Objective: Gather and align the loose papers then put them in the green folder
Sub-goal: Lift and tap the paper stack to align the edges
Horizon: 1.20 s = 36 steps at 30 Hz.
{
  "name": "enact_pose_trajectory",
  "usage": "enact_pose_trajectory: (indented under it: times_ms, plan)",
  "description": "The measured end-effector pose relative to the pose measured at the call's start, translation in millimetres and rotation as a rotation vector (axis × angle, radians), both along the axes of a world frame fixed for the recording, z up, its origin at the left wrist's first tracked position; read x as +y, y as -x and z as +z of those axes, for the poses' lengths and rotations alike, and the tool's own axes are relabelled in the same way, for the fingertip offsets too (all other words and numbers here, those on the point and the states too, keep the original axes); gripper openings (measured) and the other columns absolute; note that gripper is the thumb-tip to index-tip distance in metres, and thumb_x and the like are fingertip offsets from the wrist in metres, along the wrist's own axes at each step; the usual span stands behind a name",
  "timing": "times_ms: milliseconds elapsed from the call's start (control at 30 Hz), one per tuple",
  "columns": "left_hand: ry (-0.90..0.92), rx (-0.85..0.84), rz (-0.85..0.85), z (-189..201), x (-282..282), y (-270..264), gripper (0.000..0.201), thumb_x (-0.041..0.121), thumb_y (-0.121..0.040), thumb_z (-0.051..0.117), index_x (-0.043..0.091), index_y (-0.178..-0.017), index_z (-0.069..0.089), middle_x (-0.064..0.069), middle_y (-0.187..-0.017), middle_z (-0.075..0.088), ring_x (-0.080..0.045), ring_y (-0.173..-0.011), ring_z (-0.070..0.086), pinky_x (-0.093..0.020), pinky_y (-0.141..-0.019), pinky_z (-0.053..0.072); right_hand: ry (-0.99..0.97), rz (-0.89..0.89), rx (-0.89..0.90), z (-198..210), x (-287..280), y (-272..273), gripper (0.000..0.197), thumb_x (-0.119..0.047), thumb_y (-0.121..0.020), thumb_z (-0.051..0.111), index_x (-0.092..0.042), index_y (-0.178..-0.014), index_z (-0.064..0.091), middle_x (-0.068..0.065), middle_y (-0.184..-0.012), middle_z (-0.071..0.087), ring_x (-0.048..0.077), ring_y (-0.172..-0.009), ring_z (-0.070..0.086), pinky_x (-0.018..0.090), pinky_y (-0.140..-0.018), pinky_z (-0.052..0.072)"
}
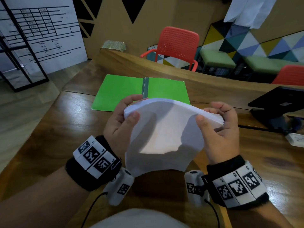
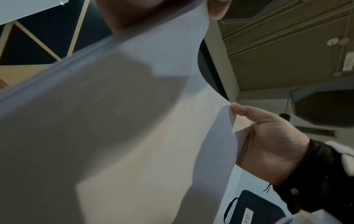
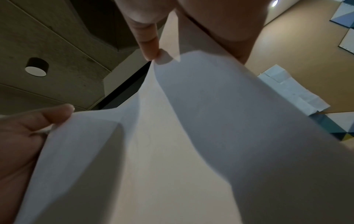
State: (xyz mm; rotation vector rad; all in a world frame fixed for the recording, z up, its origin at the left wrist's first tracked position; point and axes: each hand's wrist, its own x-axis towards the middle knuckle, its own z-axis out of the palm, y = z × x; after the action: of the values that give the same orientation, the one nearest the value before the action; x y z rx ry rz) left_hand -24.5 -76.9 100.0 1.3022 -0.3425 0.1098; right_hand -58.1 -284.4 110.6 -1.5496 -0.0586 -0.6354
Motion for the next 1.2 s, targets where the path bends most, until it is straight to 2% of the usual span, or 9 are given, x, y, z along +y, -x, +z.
enact_pose_trajectory:
  times_ms: [200, 333, 433, 533, 600, 767, 967, 1100, 1200]
  plan:
    - [-0.229, 0.0, 0.252, 3.1, -11.5, -9.7, 0.017, 0.013, -0.087, 0.056, 0.024, -0.098, 0.065, 0.027, -0.065, 0.066, 0.018, -0.063, 0.058, 0.0, -0.062, 0.044, -0.108, 0.007, 0.106, -2.2, 1.7, -5.2, 0.017, -0.019, -0.061, 0.08, -0.029, -0.062, 0.067, -0.01, -0.061, 0.066, 0.015, -0.065, 0.058, 0.026, -0.059, 0.049]
    - [-0.194, -0.044, 0.268, 16.6, -15.6, -5.6, 0.029, 0.005, -0.091, 0.049, 0.032, -0.087, 0.059, 0.026, -0.064, 0.067, 0.019, -0.064, 0.059, 0.0, -0.061, 0.042, -0.088, 0.008, 0.011, 4.6, 6.3, -2.8, 0.018, -0.017, -0.068, 0.075, -0.031, -0.062, 0.065, -0.012, -0.064, 0.065, 0.013, -0.067, 0.056, 0.022, -0.06, 0.048]
    - [-0.226, -0.069, 0.222, 18.5, -13.5, -5.8, 0.02, 0.02, -0.089, 0.051, 0.038, -0.091, 0.059, 0.032, -0.069, 0.068, 0.014, -0.067, 0.06, -0.003, -0.06, 0.044, -0.037, -0.018, 0.043, -0.1, 7.1, -5.2, 0.019, -0.018, -0.07, 0.07, -0.032, -0.06, 0.062, -0.014, -0.064, 0.063, 0.007, -0.065, 0.054, 0.019, -0.06, 0.046]
    - [-0.295, -0.093, 0.268, 12.2, -10.4, -7.0, 0.019, 0.053, -0.081, 0.045, 0.058, -0.089, 0.062, -0.008, -0.066, 0.066, -0.013, -0.058, 0.053, -0.017, -0.049, 0.039, -0.02, -0.046, 0.092, -5.6, 6.3, -6.6, 0.019, -0.021, -0.07, 0.069, -0.034, -0.06, 0.06, -0.013, -0.064, 0.062, 0.013, -0.069, 0.054, 0.029, -0.065, 0.044]
    - [-0.299, -0.128, 0.26, 8.4, -7.9, -6.6, 0.023, 0.068, -0.075, 0.044, 0.061, -0.089, 0.061, -0.019, -0.069, 0.059, -0.017, -0.061, 0.048, -0.022, -0.049, 0.034, -0.028, -0.046, 0.089, -7.5, 4.9, -4.5, 0.019, -0.021, -0.071, 0.069, -0.035, -0.061, 0.062, -0.014, -0.066, 0.064, 0.013, -0.07, 0.055, 0.031, -0.068, 0.045]
    - [-0.261, 0.074, 0.242, 1.9, -14.0, -14.6, 0.011, 0.024, -0.087, 0.059, 0.032, -0.084, 0.064, 0.028, -0.055, 0.066, 0.011, -0.053, 0.059, -0.011, -0.05, 0.045, -0.013, -0.043, 0.076, -8.7, 4.3, -5.6, 0.018, -0.021, -0.071, 0.07, -0.035, -0.062, 0.062, -0.015, -0.067, 0.065, 0.011, -0.07, 0.057, 0.03, -0.068, 0.047]
    - [-0.216, 0.103, 0.298, 9.2, -20.4, -16.7, 0.026, 0.014, -0.088, 0.056, 0.029, -0.068, 0.059, 0.026, -0.046, 0.062, 0.013, -0.047, 0.055, -0.002, -0.045, 0.039, -0.049, -0.025, 0.004, -0.7, 2.5, -9.6, 0.01, -0.032, -0.067, 0.071, -0.036, -0.064, 0.062, -0.015, -0.069, 0.065, 0.013, -0.072, 0.056, 0.032, -0.067, 0.047]
    - [-0.368, 0.196, 0.331, -14.0, -20.6, -19.5, 0.027, 0.021, -0.086, 0.06, 0.027, -0.06, 0.054, 0.011, -0.053, 0.054, -0.002, -0.049, 0.052, -0.004, -0.043, 0.037, -0.006, -0.085, 0.106, -19.5, -2.3, -18.7, 0.014, -0.035, -0.065, 0.075, -0.035, -0.064, 0.061, -0.015, -0.063, 0.064, 0.012, -0.067, 0.058, 0.03, -0.064, 0.047]
    - [-0.412, 0.368, 0.303, -49.0, -21.3, -21.6, 0.021, 0.03, -0.076, 0.072, 0.023, -0.064, 0.056, 0.003, -0.063, 0.057, -0.023, -0.068, 0.055, -0.025, -0.06, 0.045, -0.002, -0.11, 0.261, -53.5, -8.4, -20.0, 0.027, -0.017, -0.07, 0.079, -0.035, -0.084, 0.065, -0.017, -0.081, 0.068, -0.003, -0.082, 0.066, 0.019, -0.073, 0.054]
